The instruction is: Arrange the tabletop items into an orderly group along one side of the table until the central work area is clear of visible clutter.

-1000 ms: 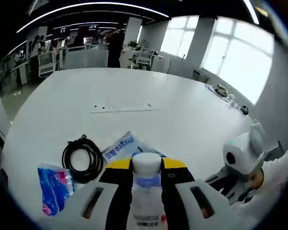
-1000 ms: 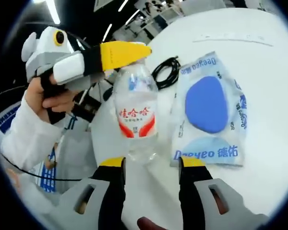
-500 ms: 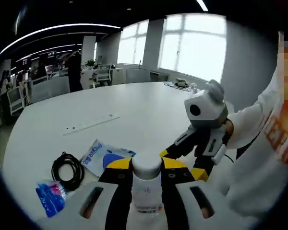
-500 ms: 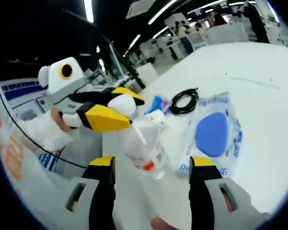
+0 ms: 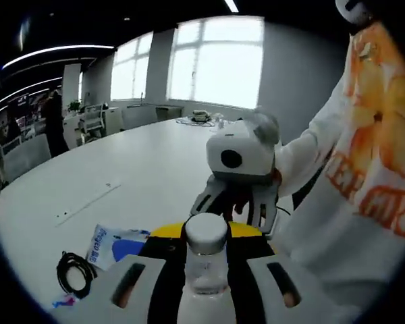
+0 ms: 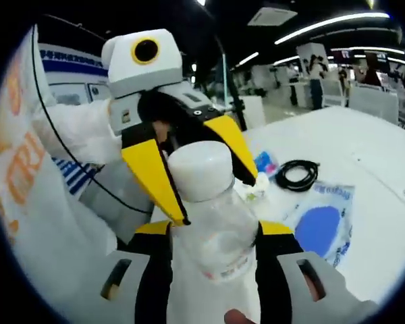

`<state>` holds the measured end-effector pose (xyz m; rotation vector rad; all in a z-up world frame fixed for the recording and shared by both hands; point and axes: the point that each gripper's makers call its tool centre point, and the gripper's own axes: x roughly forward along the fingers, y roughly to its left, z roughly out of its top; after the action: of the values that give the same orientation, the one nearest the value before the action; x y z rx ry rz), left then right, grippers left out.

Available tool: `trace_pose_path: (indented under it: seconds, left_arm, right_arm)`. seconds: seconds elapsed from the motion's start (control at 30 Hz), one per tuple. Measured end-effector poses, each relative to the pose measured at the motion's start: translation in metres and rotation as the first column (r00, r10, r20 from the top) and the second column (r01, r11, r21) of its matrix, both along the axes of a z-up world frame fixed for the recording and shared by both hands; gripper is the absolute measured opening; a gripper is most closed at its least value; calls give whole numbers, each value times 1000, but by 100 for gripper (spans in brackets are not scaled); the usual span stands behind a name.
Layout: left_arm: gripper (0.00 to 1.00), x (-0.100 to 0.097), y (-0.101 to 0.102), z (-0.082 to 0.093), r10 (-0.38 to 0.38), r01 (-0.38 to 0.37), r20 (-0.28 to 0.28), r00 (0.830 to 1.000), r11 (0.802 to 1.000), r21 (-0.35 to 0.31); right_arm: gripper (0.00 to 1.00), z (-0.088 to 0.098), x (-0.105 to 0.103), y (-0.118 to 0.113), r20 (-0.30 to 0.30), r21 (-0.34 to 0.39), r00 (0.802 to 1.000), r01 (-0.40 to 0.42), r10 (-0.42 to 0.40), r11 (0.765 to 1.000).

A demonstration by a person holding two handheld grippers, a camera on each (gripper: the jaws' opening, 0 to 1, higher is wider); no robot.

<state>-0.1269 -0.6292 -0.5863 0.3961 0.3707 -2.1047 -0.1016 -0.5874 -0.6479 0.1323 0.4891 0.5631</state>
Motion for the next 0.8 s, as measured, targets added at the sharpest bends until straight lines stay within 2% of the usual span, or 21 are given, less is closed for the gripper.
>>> trace_pose_path:
  seconds: [0.1, 0.17, 0.2, 0.23, 0.27, 0.37, 0.4, 0.43, 0.5, 0.57, 0.6, 0.63, 0.67, 0.7, 0.77, 0.8]
  left_arm:
    - [20, -3, 1, 2, -20, 20, 5, 1000, 1000, -9]
    - [20, -4, 0, 1, -7, 7, 8, 1000, 1000, -10]
    - [20, -4, -1, -1, 10, -10, 10, 1000, 1000, -4]
    - [21, -2, -2, -2, 28, -28, 9, 1000, 1000, 1]
    - [21, 3, -3, -6, 92, -92, -7, 996, 996, 20]
    - [21, 6, -6, -4, 180, -179, -84, 980, 984, 22]
    - [23, 8, -7, -4, 239, -236, -131, 962, 971, 40]
    - [25, 9, -8, -4, 266, -263, -142, 953, 964, 41]
    - [30, 14, -8, -10, 341, -337, -110, 934, 940, 51]
    - [35, 6, -7, -16, 349, -345, -74, 934, 936, 68]
    - [37, 8, -5, -22, 379, -375, -37, 925, 923, 91]
    - [38, 11, -8, -20, 409, -408, -3, 913, 911, 57]
    - [38, 13, -10, -19, 441, -440, -2, 898, 896, 55]
    - [39, 15, -10, -19, 468, -467, -6, 884, 882, 64]
    - [35, 20, -14, -14, 531, -528, -59, 845, 847, 56]
    - [31, 27, -13, -11, 586, -582, -88, 806, 811, 64]
  right_arm:
    - [43, 2, -4, 1, 32, -15, 999, -3, 4, 1000]
    - [42, 1, -3, -1, 23, -31, 999, 32, -31, 999]
    - [42, -2, -3, -4, 12, -71, 999, 52, -51, 996]
    - [42, -3, -2, -5, 8, -78, 998, 68, -68, 995]
    - [41, -6, -1, -9, 0, -67, 994, 112, -112, 991]
    - [40, -3, 0, -12, 16, -26, 983, 183, -182, 983]
    - [40, -3, 0, -13, 9, -21, 980, 198, -197, 980]
    - [40, -2, 0, -14, 6, -24, 976, 219, -218, 976]
    - [40, 0, 4, -15, 0, -33, 967, 256, -256, 966]
    - [41, -1, 7, -16, -23, -46, 958, 286, -287, 957]
    - [41, -2, 8, -16, -39, -75, 956, 287, -290, 955]
    - [41, -2, 10, -16, -32, -93, 957, 283, -287, 955]
    - [41, -4, 11, -15, -35, -119, 957, 281, -287, 952]
    - [41, -4, 12, -15, -26, -131, 956, 285, -291, 949]
    - [41, -2, 12, -15, -20, -125, 954, 295, -299, 947]
    - [41, -1, 12, -15, -17, -121, 952, 302, -306, 946]
